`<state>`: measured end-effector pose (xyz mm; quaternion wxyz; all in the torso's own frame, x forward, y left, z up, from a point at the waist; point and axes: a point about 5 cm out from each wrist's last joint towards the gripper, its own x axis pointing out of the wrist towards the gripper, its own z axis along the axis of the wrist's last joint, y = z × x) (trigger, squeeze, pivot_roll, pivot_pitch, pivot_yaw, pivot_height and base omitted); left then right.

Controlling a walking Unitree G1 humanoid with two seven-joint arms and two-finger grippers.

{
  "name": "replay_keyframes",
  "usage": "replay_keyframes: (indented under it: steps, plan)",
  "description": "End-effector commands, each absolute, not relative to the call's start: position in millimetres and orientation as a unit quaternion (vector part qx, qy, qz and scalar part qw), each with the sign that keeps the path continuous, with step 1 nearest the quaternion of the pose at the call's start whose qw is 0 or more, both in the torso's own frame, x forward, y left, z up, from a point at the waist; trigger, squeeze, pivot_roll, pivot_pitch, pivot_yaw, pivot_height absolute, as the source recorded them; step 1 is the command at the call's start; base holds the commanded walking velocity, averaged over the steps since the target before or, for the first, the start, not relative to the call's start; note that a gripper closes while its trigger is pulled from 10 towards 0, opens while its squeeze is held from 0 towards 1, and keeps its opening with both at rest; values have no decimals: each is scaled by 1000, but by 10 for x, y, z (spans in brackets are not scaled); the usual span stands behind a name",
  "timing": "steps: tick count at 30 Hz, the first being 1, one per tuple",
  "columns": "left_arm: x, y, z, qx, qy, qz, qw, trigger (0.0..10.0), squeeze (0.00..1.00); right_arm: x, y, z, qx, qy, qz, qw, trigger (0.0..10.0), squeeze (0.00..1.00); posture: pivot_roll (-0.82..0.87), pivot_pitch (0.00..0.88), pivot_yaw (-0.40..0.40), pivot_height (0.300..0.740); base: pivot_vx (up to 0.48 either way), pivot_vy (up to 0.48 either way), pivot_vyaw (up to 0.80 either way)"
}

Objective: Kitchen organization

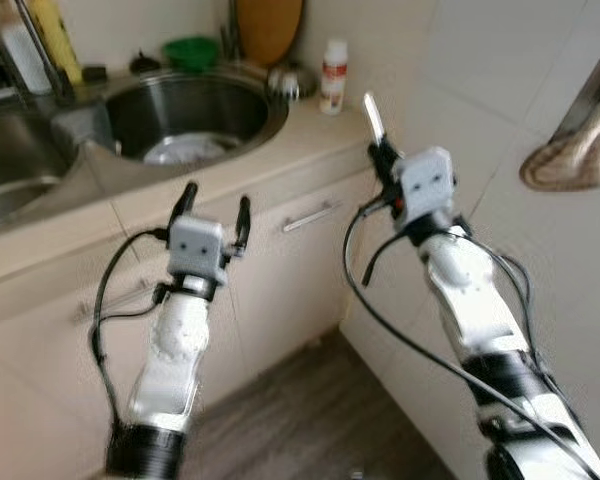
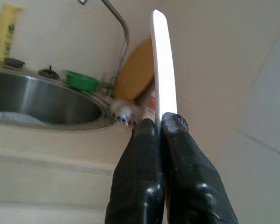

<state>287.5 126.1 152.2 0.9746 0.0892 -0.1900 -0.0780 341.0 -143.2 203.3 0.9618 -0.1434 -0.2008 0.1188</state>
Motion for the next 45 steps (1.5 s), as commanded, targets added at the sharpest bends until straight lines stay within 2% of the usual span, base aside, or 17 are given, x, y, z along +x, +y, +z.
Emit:
replay_keyframes:
  steps: [1, 13, 24, 31, 40, 45]
  plan:
    - [2884, 1370, 1545, 100, -193, -60, 974, 10000, 0, 3403, -1307, 2109, -136, -221, 135, 956, 0, 0, -105, 0, -39, 740, 326, 0, 800]
    - [2890, 1364, 1555, 100, -195, -62, 974, 10000, 0, 3400, -1315, 2123, -133, -228, 129, 956, 0, 0, -104, 0, -35, 740, 328, 0, 715]
    - [2891, 1365, 1560, 101, -197, -62, 973, 10000, 0, 3406, -1304, 2116, -130, -228, 127, 957, 0, 0, -100, 0, -32, 740, 326, 0, 0]
    - [2904, 1355, 1569, 99, -199, -64, 973, 10000, 0, 3404, -1299, 2116, -128, -229, 126, 957, 0, 0, -102, 0, -31, 740, 328, 0, 693]
    - [2903, 1344, 1568, 98, -200, -65, 973, 10000, 0, 3408, -1285, 2097, -126, -224, 131, 957, 0, 0, -103, 0, -32, 740, 323, 0, 0]
    - [2909, 1350, 1564, 100, -200, -60, 973, 10000, 0, 3446, -1221, 1961, -137, -179, 156, 962, 0, 0, -101, 0, -34, 740, 56, 0, 0]
